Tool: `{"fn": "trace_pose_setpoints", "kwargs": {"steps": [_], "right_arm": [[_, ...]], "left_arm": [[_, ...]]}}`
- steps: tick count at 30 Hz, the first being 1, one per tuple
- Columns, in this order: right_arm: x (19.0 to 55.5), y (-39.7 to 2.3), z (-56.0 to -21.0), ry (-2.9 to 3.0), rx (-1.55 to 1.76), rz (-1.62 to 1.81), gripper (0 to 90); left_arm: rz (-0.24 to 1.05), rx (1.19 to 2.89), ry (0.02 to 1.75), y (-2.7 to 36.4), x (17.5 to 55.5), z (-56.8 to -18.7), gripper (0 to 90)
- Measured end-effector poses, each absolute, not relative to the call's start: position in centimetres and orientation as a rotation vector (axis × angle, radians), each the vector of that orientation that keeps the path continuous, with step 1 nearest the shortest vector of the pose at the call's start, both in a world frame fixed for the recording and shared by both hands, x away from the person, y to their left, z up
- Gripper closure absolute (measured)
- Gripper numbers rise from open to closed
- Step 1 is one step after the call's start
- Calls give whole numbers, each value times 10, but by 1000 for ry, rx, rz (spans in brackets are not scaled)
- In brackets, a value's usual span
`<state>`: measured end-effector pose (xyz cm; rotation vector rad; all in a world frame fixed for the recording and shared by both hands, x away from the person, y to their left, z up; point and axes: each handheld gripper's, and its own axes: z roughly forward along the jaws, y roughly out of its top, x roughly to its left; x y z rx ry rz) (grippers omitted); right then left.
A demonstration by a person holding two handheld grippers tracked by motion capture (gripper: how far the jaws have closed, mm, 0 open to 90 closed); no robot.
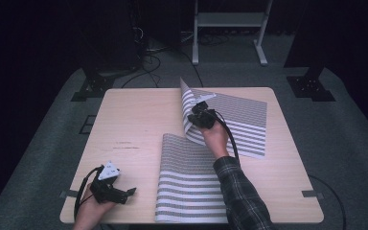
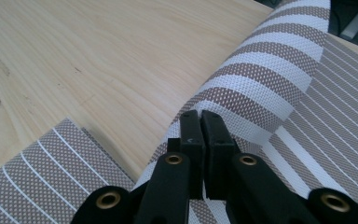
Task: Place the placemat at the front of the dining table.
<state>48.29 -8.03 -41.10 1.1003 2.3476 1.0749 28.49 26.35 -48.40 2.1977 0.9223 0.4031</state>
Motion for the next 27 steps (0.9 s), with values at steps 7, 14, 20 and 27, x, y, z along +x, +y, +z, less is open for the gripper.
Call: {"fn": "trace_pose_setpoints", "kwargs": {"steps": [7,14,20,27], "right_arm": [[483,-64,-419,2370,1070,1110,828],[480,-65,-414,2381,1055,1155,683],[476,-77,-405,2360,1053,1154,644],[469,-112,-400,2334,1099,1143,588]], "left_arm": [[405,2198,921,264,285,-484,0],[405,2198,921,264,285,-484,0],[401,2199,921,264,285,-484,0],[402,2198,920,264,285,-484,0]]}}
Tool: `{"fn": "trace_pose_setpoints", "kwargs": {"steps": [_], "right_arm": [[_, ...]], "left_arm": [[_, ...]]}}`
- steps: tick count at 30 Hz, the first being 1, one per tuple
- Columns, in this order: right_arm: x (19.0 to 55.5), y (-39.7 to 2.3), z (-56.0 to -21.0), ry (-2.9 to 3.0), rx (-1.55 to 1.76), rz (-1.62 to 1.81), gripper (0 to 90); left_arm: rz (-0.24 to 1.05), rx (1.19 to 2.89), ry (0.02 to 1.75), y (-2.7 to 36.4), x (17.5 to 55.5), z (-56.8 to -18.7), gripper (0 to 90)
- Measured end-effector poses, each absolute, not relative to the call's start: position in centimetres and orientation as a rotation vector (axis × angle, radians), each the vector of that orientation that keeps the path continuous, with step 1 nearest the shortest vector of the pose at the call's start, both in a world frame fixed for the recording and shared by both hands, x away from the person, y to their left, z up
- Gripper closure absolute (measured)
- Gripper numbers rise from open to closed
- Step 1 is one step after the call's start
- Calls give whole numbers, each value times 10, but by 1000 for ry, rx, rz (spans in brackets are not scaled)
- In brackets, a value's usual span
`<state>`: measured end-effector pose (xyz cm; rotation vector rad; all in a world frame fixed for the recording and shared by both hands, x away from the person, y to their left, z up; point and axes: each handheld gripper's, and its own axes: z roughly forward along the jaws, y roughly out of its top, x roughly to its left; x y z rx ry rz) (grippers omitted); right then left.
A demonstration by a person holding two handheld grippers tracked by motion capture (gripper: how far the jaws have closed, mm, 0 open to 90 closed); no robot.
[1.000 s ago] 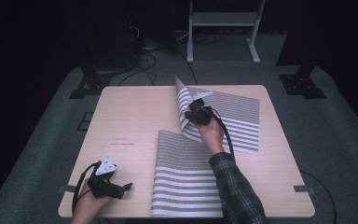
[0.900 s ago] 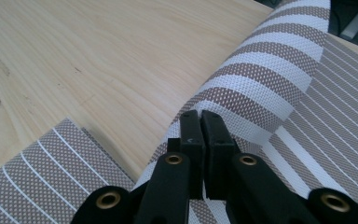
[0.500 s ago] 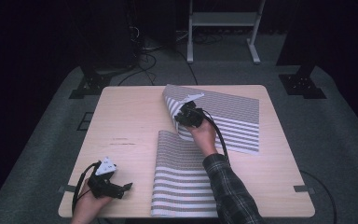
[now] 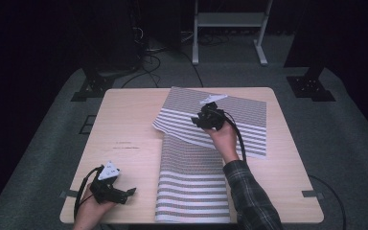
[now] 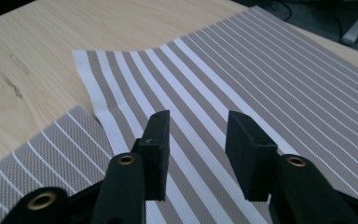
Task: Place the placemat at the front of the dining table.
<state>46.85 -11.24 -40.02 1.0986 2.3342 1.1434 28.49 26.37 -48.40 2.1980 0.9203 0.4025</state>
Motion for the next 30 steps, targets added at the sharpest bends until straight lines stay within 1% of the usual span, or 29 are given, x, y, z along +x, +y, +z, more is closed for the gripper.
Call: {"fn": "trace_pose_setpoints", "kwargs": {"steps": [1,4,5,10,16,17,18,22,26,30], "right_arm": [[465,-125,-402,2328,1123,1134,573],[462,-134,-402,2325,1137,1130,553],[457,-147,-403,2313,1154,1115,536],[444,-171,-405,2303,1172,1087,515],[426,-206,-411,2267,1207,1074,520],[426,-206,-411,2267,1207,1074,520],[418,-221,-414,2254,1225,1061,520],[408,-242,-418,2234,1255,1048,520],[400,-257,-423,2231,1273,1020,526],[386,-274,-431,2242,1305,979,573]], "left_arm": [[403,2200,919,264,285,-484,0],[402,2201,918,264,285,-484,0],[402,2202,917,264,285,-484,0],[400,2200,912,265,284,-484,0],[398,2202,911,265,284,-484,0],[398,2202,911,265,284,-484,0],[398,2203,910,265,284,-484,0],[398,2204,910,265,284,-484,0],[398,2205,909,265,283,-484,0],[398,2205,909,265,283,-484,0]]}}
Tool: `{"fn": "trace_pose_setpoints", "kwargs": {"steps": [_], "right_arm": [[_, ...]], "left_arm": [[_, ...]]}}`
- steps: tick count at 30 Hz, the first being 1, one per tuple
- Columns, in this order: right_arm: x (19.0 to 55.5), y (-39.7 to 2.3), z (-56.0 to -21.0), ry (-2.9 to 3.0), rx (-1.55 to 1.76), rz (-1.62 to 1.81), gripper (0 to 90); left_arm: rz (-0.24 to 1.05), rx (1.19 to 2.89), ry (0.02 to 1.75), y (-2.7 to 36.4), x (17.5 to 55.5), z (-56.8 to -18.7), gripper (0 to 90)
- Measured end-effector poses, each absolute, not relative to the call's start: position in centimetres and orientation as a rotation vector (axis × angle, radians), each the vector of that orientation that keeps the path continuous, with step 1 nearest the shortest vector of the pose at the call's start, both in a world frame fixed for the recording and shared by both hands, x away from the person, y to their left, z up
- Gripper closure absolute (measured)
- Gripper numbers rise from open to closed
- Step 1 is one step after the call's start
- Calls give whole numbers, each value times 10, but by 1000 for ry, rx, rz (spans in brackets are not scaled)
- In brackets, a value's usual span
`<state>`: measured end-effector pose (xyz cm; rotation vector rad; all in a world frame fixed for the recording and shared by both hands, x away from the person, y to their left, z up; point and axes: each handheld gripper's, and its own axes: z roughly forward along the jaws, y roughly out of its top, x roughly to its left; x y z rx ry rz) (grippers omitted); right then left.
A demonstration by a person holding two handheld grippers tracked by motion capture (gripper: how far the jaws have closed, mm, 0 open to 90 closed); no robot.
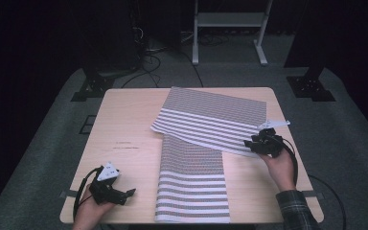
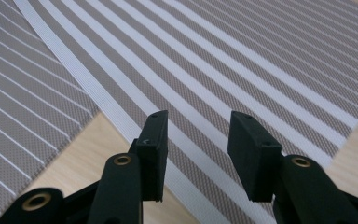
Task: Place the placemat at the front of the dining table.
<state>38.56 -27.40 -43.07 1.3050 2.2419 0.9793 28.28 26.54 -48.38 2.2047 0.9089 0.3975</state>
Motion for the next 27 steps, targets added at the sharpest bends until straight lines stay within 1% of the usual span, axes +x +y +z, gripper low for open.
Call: {"fn": "trace_pose_setpoints", "kwargs": {"steps": [1,2,3,4,5,6,7,9,11,20,27], "right_arm": [[386,-274,-431,2242,1305,979,573],[383,-277,-434,2243,1309,958,596],[378,-282,-439,2250,1325,921,656],[378,-282,-439,2250,1325,921,656],[377,-285,-442,2251,1336,909,708],[374,-289,-446,2253,1354,891,794],[374,-289,-446,2253,1354,891,794],[372,-292,-450,2249,1367,863,857],[371,-295,-454,2252,1385,852,899],[374,-291,-465,2279,1387,757,900],[379,-288,-465,2265,1388,736,900]], "left_arm": [[398,2205,909,265,283,-484,0],[397,2203,908,266,282,-484,0],[397,2203,908,266,282,-484,0],[397,2206,906,266,282,-484,0],[396,2207,904,266,282,-484,0],[396,2209,903,266,282,-484,0],[396,2209,902,266,282,-484,0],[395,2210,902,266,282,-484,0],[396,2209,902,266,282,-484,0],[395,2210,902,266,282,-484,0],[395,2210,902,266,282,-484,0]]}}
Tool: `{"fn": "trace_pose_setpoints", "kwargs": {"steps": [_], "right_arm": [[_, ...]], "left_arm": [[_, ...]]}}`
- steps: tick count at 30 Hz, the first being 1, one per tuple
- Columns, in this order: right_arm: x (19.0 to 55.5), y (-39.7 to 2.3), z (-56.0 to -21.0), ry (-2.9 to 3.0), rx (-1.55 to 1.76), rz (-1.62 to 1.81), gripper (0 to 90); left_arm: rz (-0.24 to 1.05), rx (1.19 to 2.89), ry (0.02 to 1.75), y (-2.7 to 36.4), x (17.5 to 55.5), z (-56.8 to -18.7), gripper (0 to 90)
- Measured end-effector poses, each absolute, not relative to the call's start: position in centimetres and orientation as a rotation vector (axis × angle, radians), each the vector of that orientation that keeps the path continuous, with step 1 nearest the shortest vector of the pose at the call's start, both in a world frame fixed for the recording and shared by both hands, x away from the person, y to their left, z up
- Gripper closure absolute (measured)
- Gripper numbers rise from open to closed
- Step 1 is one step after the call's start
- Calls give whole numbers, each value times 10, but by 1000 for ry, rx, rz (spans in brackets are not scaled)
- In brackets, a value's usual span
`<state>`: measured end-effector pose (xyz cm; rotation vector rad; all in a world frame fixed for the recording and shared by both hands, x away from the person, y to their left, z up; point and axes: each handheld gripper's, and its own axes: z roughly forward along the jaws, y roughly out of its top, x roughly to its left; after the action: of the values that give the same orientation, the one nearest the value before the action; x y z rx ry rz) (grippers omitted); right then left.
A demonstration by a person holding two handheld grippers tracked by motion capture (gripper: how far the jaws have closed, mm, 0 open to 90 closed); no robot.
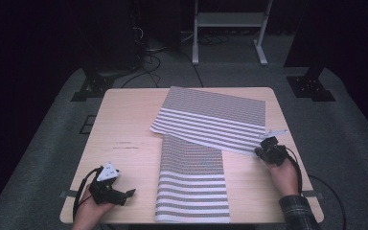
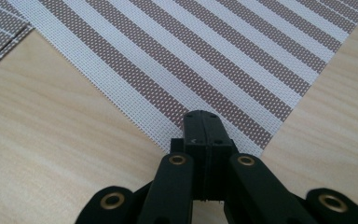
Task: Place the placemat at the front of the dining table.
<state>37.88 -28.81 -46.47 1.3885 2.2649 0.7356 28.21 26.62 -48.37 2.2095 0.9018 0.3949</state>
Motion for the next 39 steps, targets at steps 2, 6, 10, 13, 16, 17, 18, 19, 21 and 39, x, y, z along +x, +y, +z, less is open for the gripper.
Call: {"fn": "trace_pose_setpoints", "kwargs": {"steps": [2,6,10,13,16,17,18,19,21,39], "right_arm": [[380,-288,-465,2262,1392,739,900],[388,-287,-465,2255,1395,728,900],[397,-287,-464,2248,1392,716,900],[405,-288,-465,2234,1404,722,900],[412,-288,-465,2231,1411,716,900],[417,-289,-465,2227,1419,726,900],[419,-290,-465,2224,1427,732,900],[421,-290,-465,2225,1429,735,900],[422,-291,-465,2224,1432,738,900],[423,-294,-468,2213,1408,778,899]], "left_arm": [[395,2209,902,266,282,-484,0],[395,2209,902,266,282,-484,0],[396,2209,903,266,282,-484,0],[397,2209,902,266,282,-484,0],[397,2208,903,266,282,-484,0],[397,2207,903,266,282,-484,0],[398,2207,904,266,282,-484,0],[400,2204,905,266,282,-484,0],[400,2201,911,266,282,-484,0],[399,2081,1023,274,341,-459,93]]}}
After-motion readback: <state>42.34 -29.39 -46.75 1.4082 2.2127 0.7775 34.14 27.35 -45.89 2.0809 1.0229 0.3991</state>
